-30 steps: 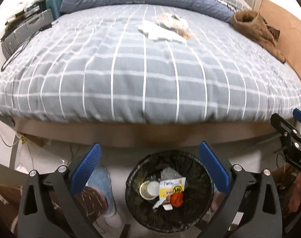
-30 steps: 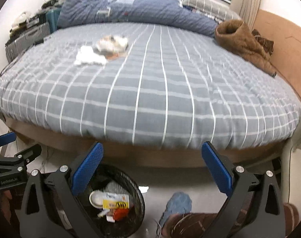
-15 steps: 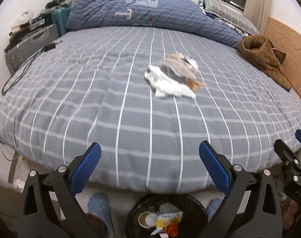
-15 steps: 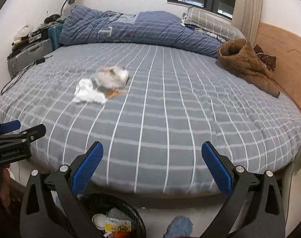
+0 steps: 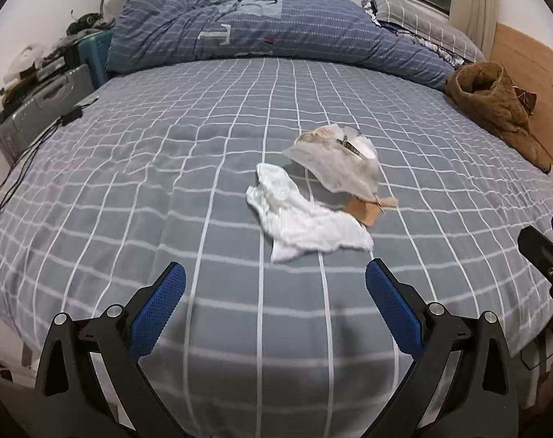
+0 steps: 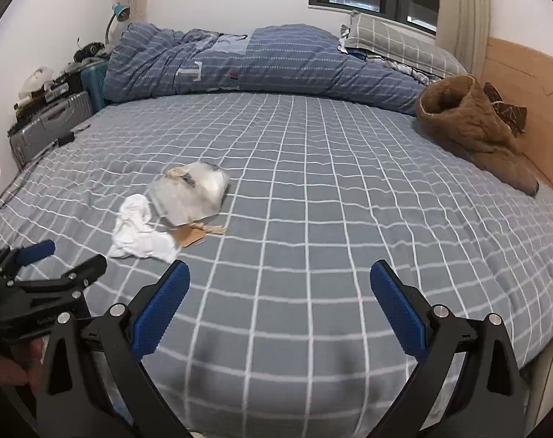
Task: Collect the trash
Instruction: 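Move both tools back over the tissue and plastic bag on the bed, then grasp the white tissue with the left tool while the right tool grasps the clear plastic bag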
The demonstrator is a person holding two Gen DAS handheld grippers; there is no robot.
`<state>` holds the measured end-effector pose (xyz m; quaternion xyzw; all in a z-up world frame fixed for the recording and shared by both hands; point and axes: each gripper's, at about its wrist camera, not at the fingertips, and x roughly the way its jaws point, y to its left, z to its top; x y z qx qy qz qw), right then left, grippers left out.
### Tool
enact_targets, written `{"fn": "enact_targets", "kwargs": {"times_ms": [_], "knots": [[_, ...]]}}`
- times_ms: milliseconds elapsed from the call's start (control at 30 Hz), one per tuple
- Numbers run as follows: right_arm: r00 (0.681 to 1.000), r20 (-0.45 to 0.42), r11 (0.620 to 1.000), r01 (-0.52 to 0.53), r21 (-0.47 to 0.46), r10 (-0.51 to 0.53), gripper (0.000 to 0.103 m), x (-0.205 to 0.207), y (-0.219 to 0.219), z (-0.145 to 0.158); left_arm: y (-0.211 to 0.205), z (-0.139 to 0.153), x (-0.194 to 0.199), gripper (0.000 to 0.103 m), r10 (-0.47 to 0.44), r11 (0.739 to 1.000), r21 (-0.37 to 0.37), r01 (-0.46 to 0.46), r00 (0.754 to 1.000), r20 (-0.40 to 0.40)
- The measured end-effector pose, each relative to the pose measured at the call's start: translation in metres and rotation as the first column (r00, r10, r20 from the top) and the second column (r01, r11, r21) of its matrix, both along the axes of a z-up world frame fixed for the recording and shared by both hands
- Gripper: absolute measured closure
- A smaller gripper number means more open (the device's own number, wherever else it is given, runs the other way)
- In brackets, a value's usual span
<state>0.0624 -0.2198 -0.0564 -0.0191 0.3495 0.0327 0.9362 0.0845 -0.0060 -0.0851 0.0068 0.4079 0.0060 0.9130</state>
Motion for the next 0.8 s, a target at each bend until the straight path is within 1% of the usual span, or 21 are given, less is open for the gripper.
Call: {"fn": "enact_targets", "kwargs": {"times_ms": [100,233,300,467,500,567,600,667,700,733,800], "knots": [[1.000,-0.007,1.000,0.002,0.000,-0.002,0.008,0.012,-0.004,-0.003,-0.003,-0.005,0.020,0.006,-0.007,1.000,0.014,0.007,1.000,-0.003],[1.000,-0.017,1.000,-0.009,0.001,0.009,0.008,0.025,-0.006,-0.006,-0.007,-0.011,0.045,0.009,-0.015,0.999,0.028,0.015,1.000,-0.016],[1.000,-0.016,1.000,-0.018,-0.002,0.018,0.008,0.031,-0.004,-0.007,-0.010,-0.014,0.057,0.013,-0.023,0.999,0.037,0.024,1.000,-0.021],[1.000,-0.025,1.000,-0.015,0.013,0.015,0.008,0.042,-0.003,-0.008,-0.014,-0.025,0.079,0.025,-0.036,0.999,0.028,0.038,0.997,-0.062],[1.000,-0.027,1.000,-0.015,0.012,0.015,0.008,0.045,-0.003,-0.009,-0.016,-0.028,0.082,0.030,-0.038,0.999,0.033,0.040,0.997,-0.071],[1.000,-0.027,1.000,-0.013,0.011,0.013,0.008,0.049,-0.001,-0.009,-0.017,-0.035,0.089,0.043,-0.042,0.998,0.050,0.047,0.994,-0.097],[1.000,-0.028,1.000,-0.013,0.012,0.013,0.008,0.051,-0.001,-0.009,-0.016,-0.037,0.091,0.055,-0.047,0.998,0.045,0.052,0.993,-0.107],[0.999,-0.033,1.000,-0.014,0.019,0.015,0.008,0.056,0.002,-0.011,-0.014,-0.041,0.095,0.063,-0.046,0.998,0.037,0.051,0.991,-0.127],[0.999,-0.037,1.000,-0.015,0.024,0.016,0.008,0.061,0.005,-0.013,-0.013,-0.042,0.096,0.071,-0.046,0.998,0.037,0.052,0.990,-0.130],[0.999,-0.041,1.000,-0.014,0.026,0.015,0.008,0.064,0.007,-0.014,-0.010,-0.043,0.098,0.074,-0.046,0.998,0.036,0.051,0.990,-0.135],[0.999,-0.050,0.999,-0.020,0.028,0.021,0.008,0.072,0.015,-0.017,-0.004,-0.041,0.099,0.086,-0.047,0.999,0.017,0.050,0.989,-0.142]]}}
